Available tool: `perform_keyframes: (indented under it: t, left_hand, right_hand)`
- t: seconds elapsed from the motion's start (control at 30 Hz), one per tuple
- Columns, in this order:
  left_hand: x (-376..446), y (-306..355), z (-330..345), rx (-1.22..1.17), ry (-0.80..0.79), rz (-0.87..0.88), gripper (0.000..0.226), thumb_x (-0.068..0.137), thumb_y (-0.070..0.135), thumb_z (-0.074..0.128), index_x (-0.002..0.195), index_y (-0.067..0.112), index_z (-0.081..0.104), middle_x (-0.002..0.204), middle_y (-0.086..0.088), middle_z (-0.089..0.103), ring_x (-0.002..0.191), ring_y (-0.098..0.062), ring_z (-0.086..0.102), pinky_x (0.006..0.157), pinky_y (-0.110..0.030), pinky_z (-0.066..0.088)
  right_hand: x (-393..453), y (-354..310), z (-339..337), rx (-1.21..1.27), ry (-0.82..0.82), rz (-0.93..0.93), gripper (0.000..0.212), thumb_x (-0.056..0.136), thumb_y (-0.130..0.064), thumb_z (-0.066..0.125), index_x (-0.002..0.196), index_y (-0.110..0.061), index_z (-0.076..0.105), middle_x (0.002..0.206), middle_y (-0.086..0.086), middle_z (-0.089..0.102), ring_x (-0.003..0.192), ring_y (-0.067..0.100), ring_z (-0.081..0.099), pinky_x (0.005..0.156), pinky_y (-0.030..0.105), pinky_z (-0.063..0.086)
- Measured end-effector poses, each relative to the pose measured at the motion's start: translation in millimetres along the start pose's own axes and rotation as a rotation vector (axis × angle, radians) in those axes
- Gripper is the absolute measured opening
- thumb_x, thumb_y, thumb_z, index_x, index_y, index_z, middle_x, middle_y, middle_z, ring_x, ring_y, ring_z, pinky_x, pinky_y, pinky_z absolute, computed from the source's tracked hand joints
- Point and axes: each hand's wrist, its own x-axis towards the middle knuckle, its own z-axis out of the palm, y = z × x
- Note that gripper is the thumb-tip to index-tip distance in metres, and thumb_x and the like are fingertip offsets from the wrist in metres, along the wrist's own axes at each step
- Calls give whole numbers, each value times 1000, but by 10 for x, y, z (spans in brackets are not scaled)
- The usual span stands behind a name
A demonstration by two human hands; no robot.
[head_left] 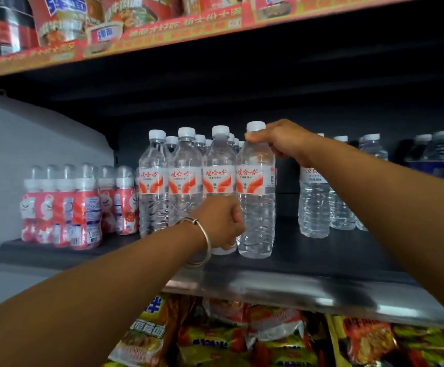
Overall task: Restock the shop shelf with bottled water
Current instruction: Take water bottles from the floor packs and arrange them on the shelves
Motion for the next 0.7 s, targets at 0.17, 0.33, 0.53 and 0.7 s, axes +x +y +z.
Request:
perform_keyframes:
  t: [0.17, 0.33, 0.53, 0.7]
  left_hand:
    - [6, -1, 17, 26, 14, 16, 17, 86, 3, 59, 73, 12, 51, 64, -2, 56, 61, -25, 66, 61, -38, 59]
    - [6, 6, 30, 67, 19, 22, 21, 85, 3, 61, 72, 14, 49, 66, -2, 56, 66, -26, 67, 63, -34, 58]
    - [5, 2, 43, 59, 27, -1, 22, 85, 3, 62, 71, 14, 49, 65, -2, 56, 58, -18, 62, 51, -21, 53]
    - [-38, 76, 62, 176, 62, 1, 19, 84, 8, 63, 71, 14, 50, 64, 0, 56, 60, -17, 60, 55, -19, 50]
  right_hand:
    - [12, 3, 20, -8, 30, 7, 24, 84, -41, 65, 75, -19, 61, 77, -3, 61, 68, 12, 54, 59, 25, 38]
    - [-4, 43, 61, -3, 87, -20, 32, 79, -47, 68, 73, -19, 54, 86, 0, 60, 79, 17, 58, 72, 31, 47]
    - [-129, 146, 91, -21, 205, -30, 41, 82, -57, 59, 76, -17, 51, 87, 3, 61, 83, 20, 59, 86, 40, 53]
    - [-416, 284, 67, -182, 222, -31, 41, 92, -46, 51, 101, -7, 60, 97, 10, 64, 88, 25, 62, 84, 41, 54]
